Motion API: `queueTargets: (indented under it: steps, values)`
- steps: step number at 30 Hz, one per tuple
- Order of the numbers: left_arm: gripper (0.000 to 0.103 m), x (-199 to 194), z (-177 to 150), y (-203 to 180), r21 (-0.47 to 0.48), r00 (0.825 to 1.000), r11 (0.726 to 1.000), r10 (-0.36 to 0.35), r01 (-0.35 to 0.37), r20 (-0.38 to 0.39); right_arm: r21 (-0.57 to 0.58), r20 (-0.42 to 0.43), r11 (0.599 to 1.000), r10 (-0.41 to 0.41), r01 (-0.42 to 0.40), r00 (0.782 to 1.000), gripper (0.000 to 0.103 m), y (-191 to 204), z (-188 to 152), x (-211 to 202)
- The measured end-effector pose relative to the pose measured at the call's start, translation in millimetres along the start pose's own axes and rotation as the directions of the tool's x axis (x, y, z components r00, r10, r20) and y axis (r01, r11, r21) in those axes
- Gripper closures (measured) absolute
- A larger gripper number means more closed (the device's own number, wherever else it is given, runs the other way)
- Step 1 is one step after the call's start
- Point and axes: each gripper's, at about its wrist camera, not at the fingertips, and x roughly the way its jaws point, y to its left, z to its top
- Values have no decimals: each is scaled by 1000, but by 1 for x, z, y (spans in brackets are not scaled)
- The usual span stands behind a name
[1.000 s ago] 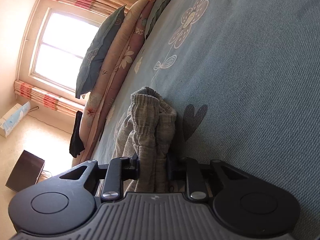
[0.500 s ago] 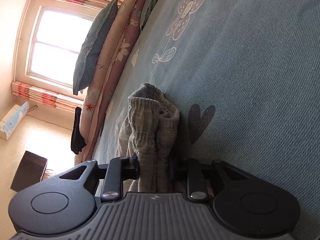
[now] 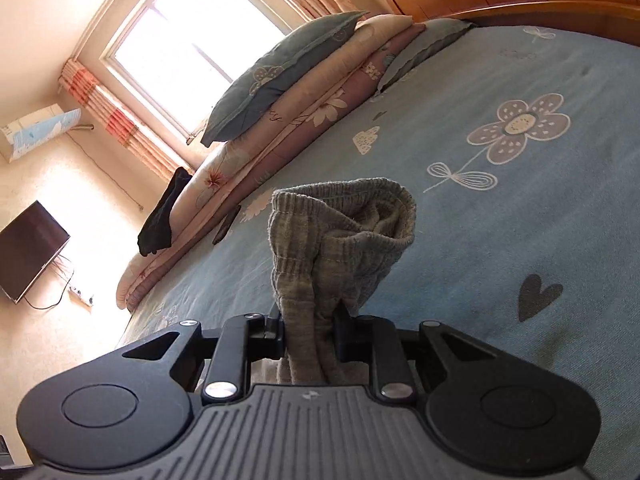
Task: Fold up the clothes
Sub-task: 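Lift the gripped cuffs with the right gripper and fold them toward the waistband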
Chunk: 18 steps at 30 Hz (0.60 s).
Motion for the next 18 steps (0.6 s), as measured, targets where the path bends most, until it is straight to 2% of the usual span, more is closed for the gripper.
queueTargets:
  steps: [8, 18]
  values:
    - [1, -42, -13, 56, -70, 998, 997, 41, -38, 52, -166, -69, 986, -16, 4, 997, 78, 95, -15, 18]
    - [1, -70, -37, 121, -184, 993, 980, 96, -81, 75, -281, -169, 958, 0, -48, 986, 79, 181, -56, 58]
